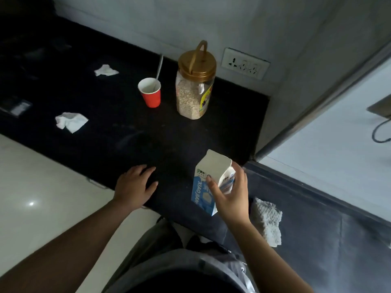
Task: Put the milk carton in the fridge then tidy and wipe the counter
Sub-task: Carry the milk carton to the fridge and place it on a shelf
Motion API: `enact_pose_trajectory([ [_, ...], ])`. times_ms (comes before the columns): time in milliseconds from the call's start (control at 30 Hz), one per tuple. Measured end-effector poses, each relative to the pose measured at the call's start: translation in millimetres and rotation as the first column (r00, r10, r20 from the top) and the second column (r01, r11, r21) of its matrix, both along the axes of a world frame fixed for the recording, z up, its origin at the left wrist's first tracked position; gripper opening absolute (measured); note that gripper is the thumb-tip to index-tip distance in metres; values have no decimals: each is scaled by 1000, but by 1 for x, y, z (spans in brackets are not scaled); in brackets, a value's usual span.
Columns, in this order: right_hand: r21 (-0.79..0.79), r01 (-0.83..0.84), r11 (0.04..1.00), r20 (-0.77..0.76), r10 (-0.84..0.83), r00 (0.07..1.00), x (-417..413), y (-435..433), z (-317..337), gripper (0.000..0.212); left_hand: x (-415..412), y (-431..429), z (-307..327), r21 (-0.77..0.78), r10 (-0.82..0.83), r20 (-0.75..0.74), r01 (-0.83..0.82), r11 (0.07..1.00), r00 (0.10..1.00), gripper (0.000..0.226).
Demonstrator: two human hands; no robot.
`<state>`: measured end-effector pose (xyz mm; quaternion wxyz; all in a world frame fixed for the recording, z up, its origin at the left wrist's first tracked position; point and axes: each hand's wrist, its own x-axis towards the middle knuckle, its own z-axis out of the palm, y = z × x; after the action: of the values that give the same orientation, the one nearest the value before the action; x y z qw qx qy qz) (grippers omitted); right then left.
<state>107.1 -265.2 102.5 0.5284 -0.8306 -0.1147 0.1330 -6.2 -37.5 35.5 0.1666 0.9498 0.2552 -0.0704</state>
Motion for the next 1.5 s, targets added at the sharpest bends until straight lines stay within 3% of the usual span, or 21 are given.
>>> enact_pose_trajectory([
  [100,10,-145,989,-19,145,989,-10,12,1,56,-29,-24,15,-177,257,79,-240,955,963,47],
  [233,39,-348,937,-71,350,934,-31,33,4,53,-91,-54,41,-485,593,147,-464,741,792,26],
  [533,52,-734,677,-47,736,675,-136,97,11,60,-244,-80,73,-593,907,214,-690,415,362,16],
  [700,24,-836,548,12,836,549,-229,143,12,59,-358,-77,73,-631,972,177,-740,232,154,12],
  [867,-5,-916,400,55,915,399,-327,197,7,62,-462,-61,70,-634,989,146,-766,102,12,16],
  [1133,-32,-996,82,99,992,79,-471,282,-2,56,-592,-57,66,-603,965,73,-782,-158,-251,15],
  [1333,-52,-996,-68,21,997,-69,-552,350,-18,58,-653,-28,52,-590,919,13,-745,-311,-394,19],
  [1500,-76,-986,-149,25,988,-152,-624,429,-28,62,-709,44,42,-586,886,26,-725,-362,-463,17],
])
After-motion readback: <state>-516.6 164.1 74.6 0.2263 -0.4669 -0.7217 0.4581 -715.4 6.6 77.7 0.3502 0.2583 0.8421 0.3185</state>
